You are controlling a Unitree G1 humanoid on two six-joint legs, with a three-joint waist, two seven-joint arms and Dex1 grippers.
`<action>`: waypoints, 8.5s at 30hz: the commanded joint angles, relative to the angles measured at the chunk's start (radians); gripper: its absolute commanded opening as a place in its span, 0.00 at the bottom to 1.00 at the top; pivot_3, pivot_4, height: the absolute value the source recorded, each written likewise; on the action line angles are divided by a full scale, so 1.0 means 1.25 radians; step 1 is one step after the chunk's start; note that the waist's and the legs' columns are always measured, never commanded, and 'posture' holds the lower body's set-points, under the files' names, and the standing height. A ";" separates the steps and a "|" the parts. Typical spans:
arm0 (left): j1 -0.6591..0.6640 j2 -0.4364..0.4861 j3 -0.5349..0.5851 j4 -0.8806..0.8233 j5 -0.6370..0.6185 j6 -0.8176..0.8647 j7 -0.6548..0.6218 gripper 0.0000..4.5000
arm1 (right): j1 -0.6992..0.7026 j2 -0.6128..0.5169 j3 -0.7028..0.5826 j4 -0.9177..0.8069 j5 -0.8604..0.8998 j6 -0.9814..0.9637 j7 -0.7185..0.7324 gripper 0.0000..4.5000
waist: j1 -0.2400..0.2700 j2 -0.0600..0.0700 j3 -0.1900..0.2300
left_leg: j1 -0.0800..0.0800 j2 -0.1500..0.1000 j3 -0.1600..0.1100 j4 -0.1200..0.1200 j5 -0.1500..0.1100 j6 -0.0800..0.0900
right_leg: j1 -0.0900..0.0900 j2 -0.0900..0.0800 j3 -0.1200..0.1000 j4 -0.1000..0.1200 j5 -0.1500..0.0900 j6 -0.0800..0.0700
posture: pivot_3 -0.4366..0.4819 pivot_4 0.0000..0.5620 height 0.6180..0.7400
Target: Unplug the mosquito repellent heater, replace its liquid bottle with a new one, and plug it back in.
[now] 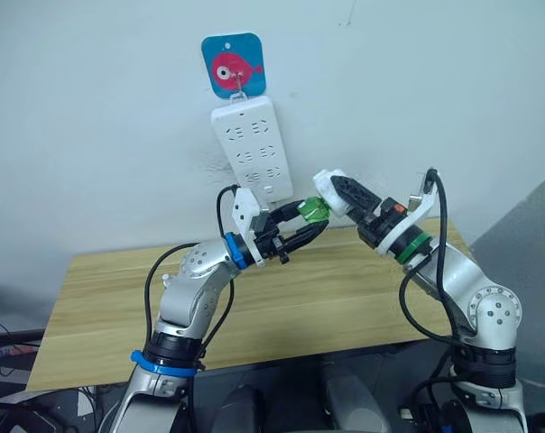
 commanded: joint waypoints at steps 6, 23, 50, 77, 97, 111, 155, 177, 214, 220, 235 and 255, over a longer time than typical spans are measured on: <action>0.032 0.085 0.011 -0.041 0.000 -0.063 -0.093 0.50 | 0.085 -0.232 -0.110 -0.065 0.156 0.044 0.085 1.00 | 0.013 0.000 0.000 | 0.000 0.000 0.001 0.000 0.000 0.000 | 0.000 0.000 0.000 -0.001 0.000 0.000 | 0.26 0.30 1.00; 0.047 0.192 -0.041 0.057 0.030 -0.326 -0.409 0.50 | 0.003 -0.581 0.047 0.041 0.202 0.313 0.475 1.00 | 0.024 -0.004 0.002 | 0.000 0.001 0.010 0.000 0.000 0.001 | 0.000 0.001 0.001 -0.003 0.000 0.000 | 0.28 0.32 1.00; 0.046 0.168 -0.056 0.008 0.024 -0.323 -0.404 0.50 | -0.060 -0.432 0.182 0.060 0.206 0.280 0.412 0.67 | 0.043 -0.004 0.002 | -0.002 0.001 0.003 0.000 -0.002 0.004 | 0.000 -0.003 -0.001 -0.009 0.003 -0.003 | 0.28 0.32 1.00; 0.009 0.328 -0.014 -0.058 -0.077 0.037 -0.450 0.93 | -0.048 -0.420 0.127 0.046 0.107 0.272 0.477 0.67 | 0.049 -0.005 0.004 | -0.004 0.000 -0.001 0.000 -0.002 0.004 | -0.001 -0.006 -0.002 -0.009 0.003 -0.003 | 0.30 0.32 1.00; -0.020 0.085 0.001 0.152 0.072 -0.520 -0.349 0.93 | -0.017 -0.440 0.124 0.027 0.192 0.246 0.401 0.67 | 0.067 -0.006 0.004 | -0.005 0.000 0.001 0.002 -0.002 0.004 | 0.000 -0.005 -0.004 -0.009 0.005 -0.002 | 0.29 0.30 1.00; 0.012 0.140 -0.016 0.059 0.010 -0.441 -0.371 0.93 | -0.007 -0.471 0.113 0.024 0.188 0.252 0.417 0.67 | 0.057 -0.005 0.004 | -0.005 0.000 0.000 0.002 -0.002 0.004 | 0.000 -0.005 -0.004 -0.008 0.006 -0.001 | 0.28 0.30 1.00; 0.081 0.314 -0.010 -0.089 -0.090 -0.028 -0.420 1.00 | -0.044 -0.498 0.113 0.036 0.106 0.304 0.518 0.67 | 0.061 -0.005 0.004 | -0.003 0.000 0.003 0.002 -0.002 0.004 | 0.000 -0.006 -0.002 -0.008 0.005 -0.001 | 0.30 0.31 1.00; 0.038 0.087 -0.053 0.082 0.055 -0.523 -0.357 0.67 | -0.048 -0.491 0.116 0.027 0.118 0.300 0.499 0.67 | 0.059 -0.006 0.004 | -0.002 0.000 0.004 0.003 -0.002 0.004 | 0.001 -0.005 -0.001 -0.008 0.008 0.000 | 0.30 0.30 1.00; 0.099 0.273 -0.056 -0.016 0.017 -0.204 -0.366 0.97 | -0.010 -0.513 0.098 0.018 0.080 0.304 0.528 0.67 | 0.063 -0.006 0.004 | -0.002 0.000 0.006 0.003 -0.002 0.004 | 0.000 -0.006 0.000 -0.008 0.007 0.000 | 0.30 0.30 1.00; 0.088 0.156 -0.025 0.068 0.064 -0.496 -0.337 0.97 | -0.015 -0.508 0.101 0.018 0.082 0.303 0.524 0.67 | 0.069 -0.006 0.004 | -0.002 0.000 0.007 0.003 -0.002 0.004 | 0.001 -0.006 0.000 -0.009 0.008 0.000 | 0.31 0.30 1.00; 0.048 0.136 -0.088 0.061 0.044 -0.514 -0.387 0.57 | -0.019 -0.499 0.105 0.012 0.089 0.299 0.509 0.67 | 0.062 -0.006 0.004 | -0.001 0.000 0.007 0.003 -0.002 0.005 | 0.001 -0.004 0.000 -0.008 0.008 -0.001 | 0.30 0.30 1.00; -0.197 0.327 -0.079 -0.033 -0.345 0.610 -0.312 0.49 | -0.016 -0.505 0.113 -0.023 0.056 0.297 0.545 0.67 | 0.053 -0.006 0.004 | -0.001 0.000 0.004 0.003 -0.002 0.005 | 0.000 -0.001 -0.002 -0.006 0.008 0.000 | 0.30 0.30 1.00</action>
